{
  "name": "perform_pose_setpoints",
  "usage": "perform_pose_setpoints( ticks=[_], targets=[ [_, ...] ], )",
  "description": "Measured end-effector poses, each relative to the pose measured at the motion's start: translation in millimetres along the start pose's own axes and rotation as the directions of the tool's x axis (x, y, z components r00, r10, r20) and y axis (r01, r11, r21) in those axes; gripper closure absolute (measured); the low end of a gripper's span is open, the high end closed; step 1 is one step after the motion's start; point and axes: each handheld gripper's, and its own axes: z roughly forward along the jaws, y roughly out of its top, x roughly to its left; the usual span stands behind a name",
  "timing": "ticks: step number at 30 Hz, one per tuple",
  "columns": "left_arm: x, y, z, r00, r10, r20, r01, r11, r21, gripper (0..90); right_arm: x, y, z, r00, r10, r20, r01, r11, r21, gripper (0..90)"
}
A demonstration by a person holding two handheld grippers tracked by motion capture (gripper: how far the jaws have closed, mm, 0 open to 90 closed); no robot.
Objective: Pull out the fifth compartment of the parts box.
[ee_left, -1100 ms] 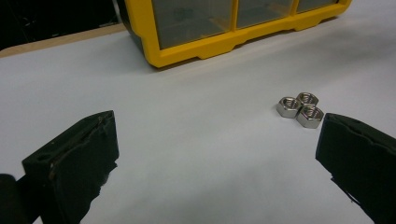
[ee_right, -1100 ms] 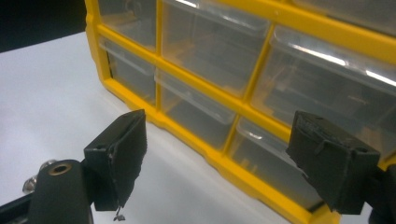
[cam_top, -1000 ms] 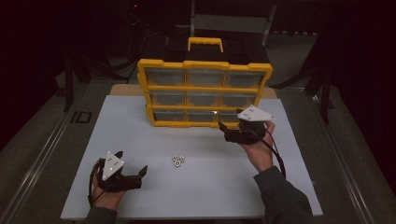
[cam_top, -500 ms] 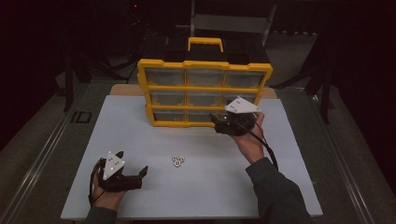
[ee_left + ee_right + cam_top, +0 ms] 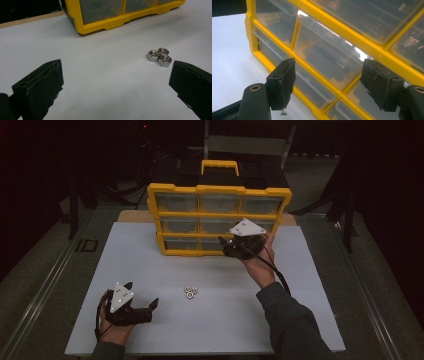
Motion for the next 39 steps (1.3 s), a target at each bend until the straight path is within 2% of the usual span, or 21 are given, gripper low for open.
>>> perform_pose_setpoints(
  ticks=[3,12,17,27,31,34,39],
  targets=[
    [0.1,0.0,-0.1,1.0000,-0.002,0.001,0.002,1.0000,-0.002,0.0,0.3,4.2,1.3,1.0000,-0.008,0.002,0.008,1.000,-0.001,28.9],
    [0.1,0.1,-0.2,1.0000,0.001,0.004,-0.001,1.0000,-0.001,0.0,8.0,19.8,13.4,0.9944,-0.101,0.031,0.101,0.995,0.021,32.5],
    [0.0,0.1,0.0,1.0000,0.001,0.006,-0.001,1.0000,-0.001,0.0,10.2,24.2,19.3,0.9925,-0.117,0.035,0.116,0.993,0.031,32.9],
    [-0.5,0.3,-0.1,1.0000,0.003,0.009,-0.003,1.0000,0.002,0.0,12.1,30.5,25.4,0.9824,-0.176,0.064,0.171,0.983,0.065,35.1],
    [-0.6,0.3,0.0,0.9999,0.004,0.010,-0.004,1.0000,0.002,0.0,12.8,32.5,27.0,0.9741,-0.210,0.084,0.203,0.976,0.080,36.2],
    [-0.8,0.4,0.0,0.9999,0.005,0.011,-0.005,1.0000,0.003,0.0,14.4,33.4,28.0,0.9641,-0.247,0.098,0.239,0.967,0.088,37.0],
    [-0.9,0.3,0.3,0.9999,0.004,0.013,-0.004,1.0000,0.003,0.0,18.7,33.6,29.6,0.9365,-0.326,0.129,0.313,0.943,0.114,39.3]
  ],
)
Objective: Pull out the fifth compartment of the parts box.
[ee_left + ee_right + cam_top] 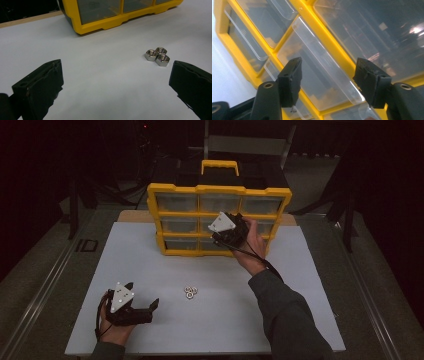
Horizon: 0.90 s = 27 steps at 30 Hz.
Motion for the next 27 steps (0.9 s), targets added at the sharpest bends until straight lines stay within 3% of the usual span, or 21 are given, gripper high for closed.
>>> perform_pose_setpoints(
  ticks=[5,9,10,15,17,18,21,22,23,25,27],
  targets=[
    [-0.1,0.0,0.0,1.0000,0.000,0.000,0.000,1.0000,0.000,0.0,3.5,1.9,0.9,0.9981,-0.055,0.029,0.054,0.998,0.014,40.8],
    [-0.2,0.0,0.1,1.0000,0.002,0.002,-0.002,1.0000,0.001,0.0,8.5,3.7,1.7,0.9879,-0.141,0.065,0.139,0.990,0.037,42.0],
    [-0.2,0.0,0.1,1.0000,0.002,0.002,-0.002,1.0000,0.001,0.0,8.5,3.7,1.7,0.9879,-0.141,0.065,0.139,0.990,0.037,42.0],
    [-0.2,0.0,0.2,1.0000,0.001,0.003,-0.001,1.0000,0.001,0.0,13.9,4.5,4.2,0.9644,-0.242,0.105,0.236,0.969,0.070,43.2],
    [-0.2,0.0,0.2,1.0000,0.002,0.003,-0.002,1.0000,0.003,0.0,14.5,4.7,4.7,0.9605,-0.257,0.107,0.250,0.966,0.072,43.5],
    [-0.1,0.0,0.3,1.0000,0.003,0.004,-0.003,1.0000,0.004,0.0,16.8,4.9,5.7,0.9490,-0.293,0.117,0.284,0.955,0.081,44.0],
    [-0.2,0.0,0.5,1.0000,0.003,0.003,-0.003,1.0000,0.006,0.0,20.4,5.2,6.5,0.9311,-0.338,0.137,0.326,0.940,0.100,44.6],
    [-0.2,0.0,0.5,1.0000,0.003,0.003,-0.003,1.0000,0.006,0.0,20.4,5.2,6.5,0.9311,-0.338,0.137,0.326,0.940,0.100,44.6],
    [-0.2,0.0,0.4,1.0000,0.003,0.003,-0.003,1.0000,0.006,0.0,21.8,5.0,7.1,0.9256,-0.349,0.147,0.336,0.936,0.106,44.6],
    [-0.1,-0.1,0.5,1.0000,0.002,0.004,-0.002,1.0000,0.007,0.0,25.0,4.4,8.4,0.9045,-0.394,0.164,0.377,0.918,0.125,45.0],
    [-0.2,-0.1,0.7,1.0000,0.004,0.002,-0.004,1.0000,0.008,0.0,26.3,3.8,9.0,0.8900,-0.422,0.172,0.403,0.905,0.136,45.4]
  ],
)
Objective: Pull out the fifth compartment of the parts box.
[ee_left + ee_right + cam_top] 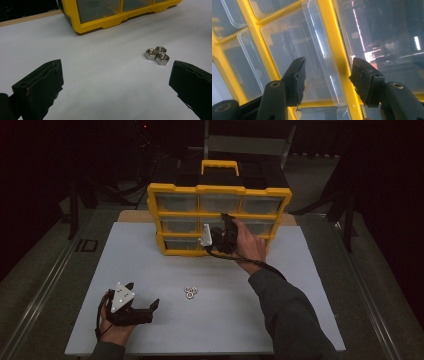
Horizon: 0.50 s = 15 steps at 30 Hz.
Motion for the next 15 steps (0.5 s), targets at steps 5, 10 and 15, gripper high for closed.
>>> perform_pose_setpoints(
  ticks=[5,10,15],
  targets=[
    [0.0,-0.1,0.2,1.0000,-0.001,0.002,0.001,1.0000,0.000,0.0,5.9,1.4,1.1,0.9976,-0.061,0.032,0.060,0.998,0.020,46.7],
    [-0.2,-0.1,0.2,1.0000,0.000,0.002,0.000,1.0000,0.002,0.0,10.0,5.5,0.8,0.9898,-0.126,0.067,0.124,0.992,0.024,48.4],
    [0.0,-0.1,0.2,1.0000,-0.001,0.004,0.001,1.0000,0.002,0.0,13.9,7.9,2.5,0.9785,-0.178,0.104,0.175,0.984,0.045,49.6]
  ],
)
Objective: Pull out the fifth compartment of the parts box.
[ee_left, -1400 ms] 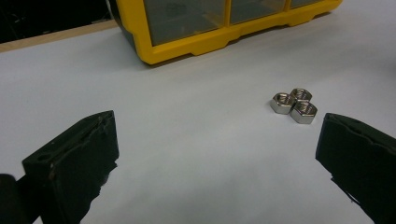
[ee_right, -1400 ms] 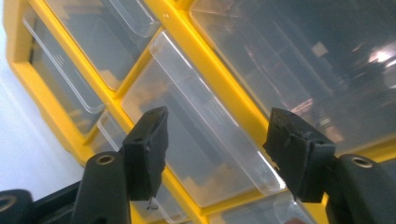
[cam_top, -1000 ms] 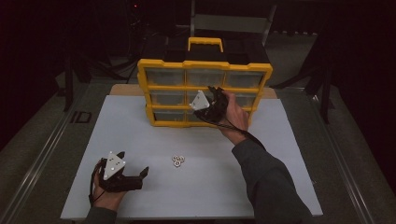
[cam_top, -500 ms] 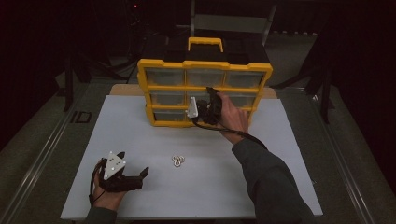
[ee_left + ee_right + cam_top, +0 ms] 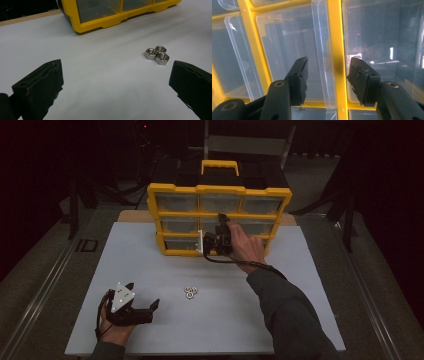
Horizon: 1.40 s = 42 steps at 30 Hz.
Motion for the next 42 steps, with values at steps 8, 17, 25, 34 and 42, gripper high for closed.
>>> perform_pose_setpoints(
  ticks=[8,17,25,34,42],
  targets=[
    [-0.4,0.0,0.4,1.0000,0.002,0.002,-0.002,1.0000,0.002,0.0,6.7,0.6,3.5,0.9951,-0.081,0.058,0.079,0.996,0.029,54.1],
    [-1.2,0.1,1.1,0.9999,0.006,0.009,-0.006,1.0000,0.005,0.0,6.5,1.7,5.3,0.9917,-0.103,0.076,0.101,0.994,0.037,63.6],
    [-1.3,0.1,1.2,0.9999,0.007,0.011,-0.007,1.0000,0.007,0.0,10.0,4.6,8.3,0.9898,-0.106,0.095,0.102,0.994,0.048,65.2],
    [-1.6,0.1,1.3,0.9999,0.007,0.011,-0.007,0.9999,0.007,0.0,12.9,4.3,10.3,0.9859,-0.120,0.117,0.114,0.992,0.053,65.7],
    [-1.6,0.0,1.2,0.9999,0.007,0.012,-0.007,0.9999,0.008,0.0,16.0,4.1,11.8,0.9801,-0.136,0.144,0.129,0.990,0.057,65.7]
  ],
)
